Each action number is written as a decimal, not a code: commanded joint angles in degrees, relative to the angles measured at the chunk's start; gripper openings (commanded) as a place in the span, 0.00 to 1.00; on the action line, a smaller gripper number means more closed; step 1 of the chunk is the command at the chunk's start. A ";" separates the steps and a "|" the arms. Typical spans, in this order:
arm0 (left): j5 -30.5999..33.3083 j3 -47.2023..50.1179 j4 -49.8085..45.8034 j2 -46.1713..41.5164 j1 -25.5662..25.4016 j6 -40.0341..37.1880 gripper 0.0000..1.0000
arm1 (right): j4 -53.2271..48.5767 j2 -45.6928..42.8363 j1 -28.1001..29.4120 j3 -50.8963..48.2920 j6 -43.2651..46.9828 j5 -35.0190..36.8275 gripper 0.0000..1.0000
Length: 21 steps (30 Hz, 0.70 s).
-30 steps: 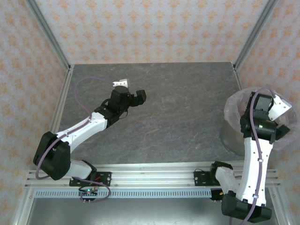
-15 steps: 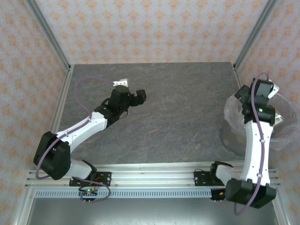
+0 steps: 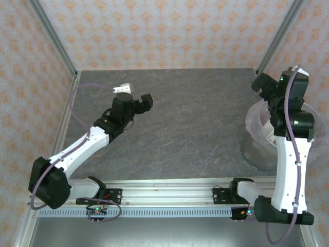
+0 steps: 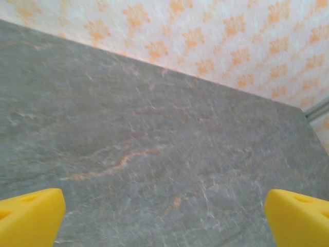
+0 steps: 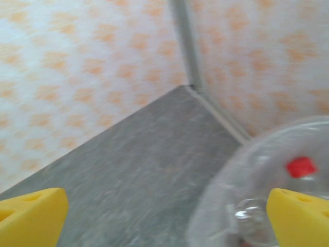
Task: Put the plastic bottles in the bin
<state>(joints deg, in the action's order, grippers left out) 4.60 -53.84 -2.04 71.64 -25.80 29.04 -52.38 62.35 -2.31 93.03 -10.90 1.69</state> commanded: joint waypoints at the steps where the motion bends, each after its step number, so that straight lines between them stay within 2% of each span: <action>1: 6.36 0.75 -4.75 -2.61 2.03 -2.02 1.00 | 0.41 4.07 6.74 -0.63 3.41 -4.68 0.99; 6: 13.83 1.72 -10.16 -6.53 7.70 -3.33 1.00 | 8.82 11.70 16.50 -6.53 10.24 -6.47 0.99; 11: 23.16 5.27 -10.98 -9.34 13.28 -6.11 1.00 | 22.68 14.70 17.14 -17.61 14.64 -11.51 0.99; 16: 34.23 10.23 -8.31 -8.34 19.72 -9.42 1.00 | 36.92 14.58 16.45 -31.18 21.80 -10.67 0.99; 18: 34.36 13.60 -4.26 -7.48 23.35 -10.46 1.00 | 39.76 15.66 14.76 -34.62 21.82 -11.72 0.99; 21: 28.08 18.21 3.08 -5.57 27.31 -11.30 1.00 | 43.76 17.48 12.27 -39.18 21.38 -12.19 0.99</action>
<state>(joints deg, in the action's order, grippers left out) 32.21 -39.07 -6.31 64.42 -0.95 20.12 -17.89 79.13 12.03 56.47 8.38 -9.89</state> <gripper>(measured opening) 0.998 0.992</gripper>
